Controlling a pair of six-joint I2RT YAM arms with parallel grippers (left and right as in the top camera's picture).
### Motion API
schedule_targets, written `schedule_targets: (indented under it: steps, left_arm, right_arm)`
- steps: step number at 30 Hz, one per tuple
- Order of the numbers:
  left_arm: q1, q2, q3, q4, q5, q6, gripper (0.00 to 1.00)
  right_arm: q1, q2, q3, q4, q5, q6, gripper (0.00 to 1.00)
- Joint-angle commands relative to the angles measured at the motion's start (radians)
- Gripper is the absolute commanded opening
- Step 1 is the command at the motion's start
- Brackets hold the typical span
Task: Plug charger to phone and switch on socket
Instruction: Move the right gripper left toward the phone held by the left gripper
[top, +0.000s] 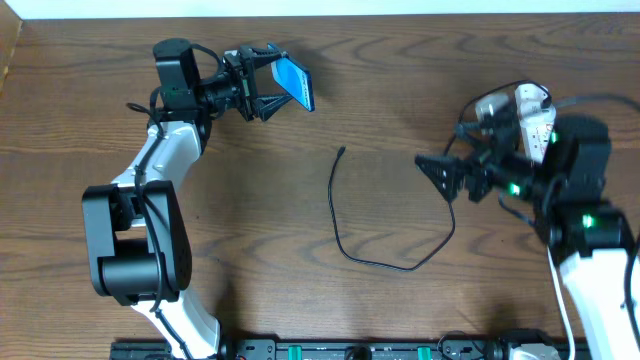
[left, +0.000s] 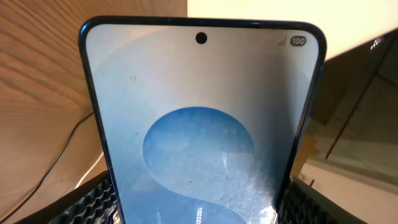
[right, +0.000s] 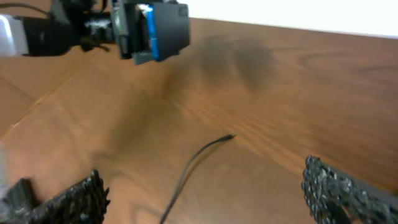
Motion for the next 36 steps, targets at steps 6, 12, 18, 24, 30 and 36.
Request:
schedule_targets:
  steps: [6, 12, 18, 24, 30, 36]
  left_arm:
    - [-0.023, 0.004, 0.014, 0.008, -0.028, -0.023, 0.51]
    - [-0.032, 0.004, 0.014, 0.008, -0.008, -0.023, 0.51]
    - [-0.066, 0.004, 0.014, 0.008, 0.002, -0.023, 0.51]
    - [-0.105, 0.004, 0.014, 0.008, 0.003, -0.023, 0.51]
    - [-0.137, 0.004, 0.014, 0.008, 0.026, -0.023, 0.51]
    - [-0.143, 0.004, 0.014, 0.008, 0.054, -0.023, 0.51]
  right_arm:
    - [0.153, 0.203, 0.242, -0.023, -0.088, 0.009, 0.99]
    - [0.241, 0.272, 0.251, 0.148, -0.063, 0.072, 0.99]
    - [0.329, 0.353, 0.254, 0.239, 0.26, 0.316, 0.99]
    - [0.461, 0.419, 0.286, 0.198, 0.589, 0.315, 0.98]
    - [0.494, 0.479, 0.32, 0.186, 0.632, 0.277, 0.88]
    - [0.494, 0.485, 0.32, 0.2, 0.678, 0.265, 0.74]
